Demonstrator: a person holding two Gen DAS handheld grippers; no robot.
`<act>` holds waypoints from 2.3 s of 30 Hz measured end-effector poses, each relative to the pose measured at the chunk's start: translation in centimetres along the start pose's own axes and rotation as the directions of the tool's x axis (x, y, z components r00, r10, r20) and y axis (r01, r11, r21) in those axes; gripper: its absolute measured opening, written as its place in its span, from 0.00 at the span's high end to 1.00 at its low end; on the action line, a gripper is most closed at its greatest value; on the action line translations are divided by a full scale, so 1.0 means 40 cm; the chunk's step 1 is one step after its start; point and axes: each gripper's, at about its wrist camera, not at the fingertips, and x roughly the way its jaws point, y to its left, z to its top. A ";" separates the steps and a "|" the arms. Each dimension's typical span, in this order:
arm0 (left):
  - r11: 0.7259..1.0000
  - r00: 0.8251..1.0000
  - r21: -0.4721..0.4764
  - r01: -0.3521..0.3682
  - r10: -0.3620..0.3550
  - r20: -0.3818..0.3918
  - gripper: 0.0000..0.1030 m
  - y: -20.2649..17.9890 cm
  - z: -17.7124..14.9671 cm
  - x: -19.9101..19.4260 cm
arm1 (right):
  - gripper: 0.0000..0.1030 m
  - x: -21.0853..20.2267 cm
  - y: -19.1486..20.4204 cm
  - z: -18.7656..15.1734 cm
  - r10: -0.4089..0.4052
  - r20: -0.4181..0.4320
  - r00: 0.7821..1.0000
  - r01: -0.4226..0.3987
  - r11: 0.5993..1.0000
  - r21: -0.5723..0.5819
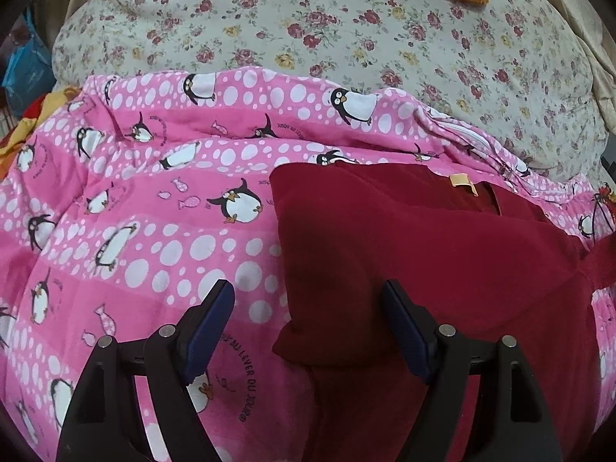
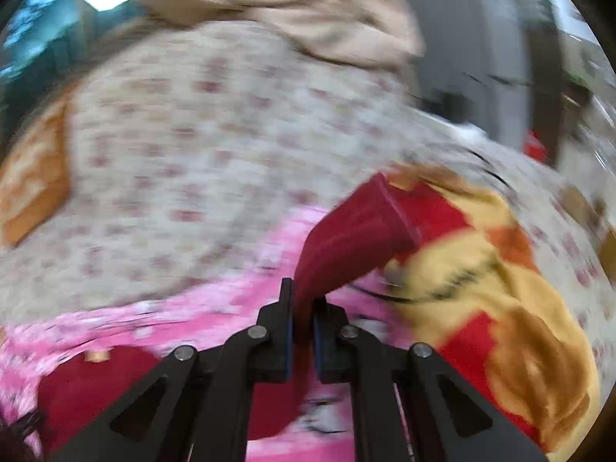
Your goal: Fold small clothes
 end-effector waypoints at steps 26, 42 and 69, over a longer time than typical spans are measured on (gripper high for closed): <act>1.000 1.000 -0.014 -0.011 0.011 0.026 0.31 0.025 0.014 -0.029 | 0.93 0.142 0.940 -0.468 0.441 -0.491 0.751 -0.624 0.718 -0.308; 0.992 0.994 -0.075 0.101 -0.098 0.054 0.31 0.033 0.037 -0.062 | 0.42 0.042 0.660 -0.340 0.312 -0.507 0.804 -0.505 0.808 -0.304; 0.991 0.991 0.017 0.133 -0.132 -0.034 1.00 -0.069 0.106 0.026 | 0.52 0.069 0.382 -0.312 0.134 -0.412 0.901 -0.297 0.882 -0.364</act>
